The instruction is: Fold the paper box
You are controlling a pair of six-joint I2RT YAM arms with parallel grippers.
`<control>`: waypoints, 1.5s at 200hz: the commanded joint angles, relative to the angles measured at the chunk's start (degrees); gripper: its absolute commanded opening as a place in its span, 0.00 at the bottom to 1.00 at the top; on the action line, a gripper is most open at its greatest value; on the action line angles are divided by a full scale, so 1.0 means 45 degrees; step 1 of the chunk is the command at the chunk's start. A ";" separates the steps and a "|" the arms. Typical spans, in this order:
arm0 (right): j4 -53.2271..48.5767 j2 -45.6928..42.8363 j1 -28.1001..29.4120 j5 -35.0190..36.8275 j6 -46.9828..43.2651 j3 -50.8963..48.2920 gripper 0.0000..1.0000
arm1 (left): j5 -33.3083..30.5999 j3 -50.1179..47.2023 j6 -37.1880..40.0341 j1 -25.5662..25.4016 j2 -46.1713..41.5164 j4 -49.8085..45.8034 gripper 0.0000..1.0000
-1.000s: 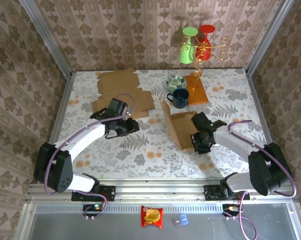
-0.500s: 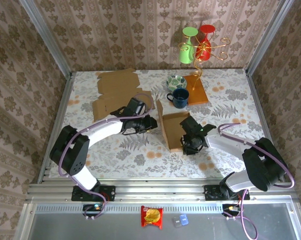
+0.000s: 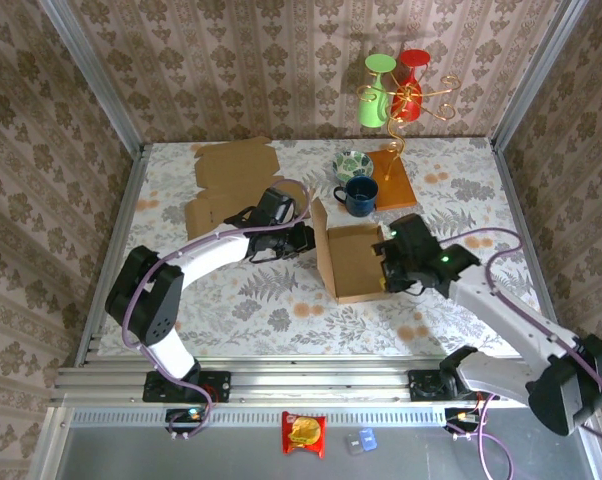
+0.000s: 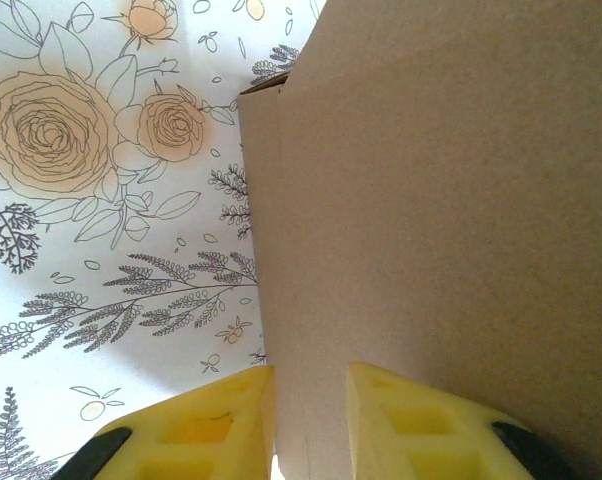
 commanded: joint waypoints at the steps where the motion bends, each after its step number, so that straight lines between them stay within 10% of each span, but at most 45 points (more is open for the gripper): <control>1: -0.0625 0.0066 -0.1888 -0.0057 -0.5716 0.0057 0.64 | 0.0142 0.0486 0.0221 -0.0053 0.0183 -0.0167 0.26; 58: 0.0436 0.4128 -0.3962 -0.4725 -1.1986 0.0745 0.65 | 0.0270 0.0981 0.0273 -0.0064 0.0534 -0.0516 0.26; 147: 0.0839 0.6417 -0.3038 -0.3530 -1.1659 0.1042 0.51 | 0.0424 0.1348 0.0373 0.0025 0.0916 -0.0596 0.26; 211: 0.1661 0.4837 -0.1576 -0.2148 -0.7837 -0.0108 0.31 | 0.0727 0.2039 0.0701 0.0402 0.1287 -0.0903 0.26; 300: 0.3157 0.2116 0.2280 0.0646 0.2839 -0.2863 0.18 | 0.2246 0.3993 0.1824 0.1178 0.2813 -0.1785 0.26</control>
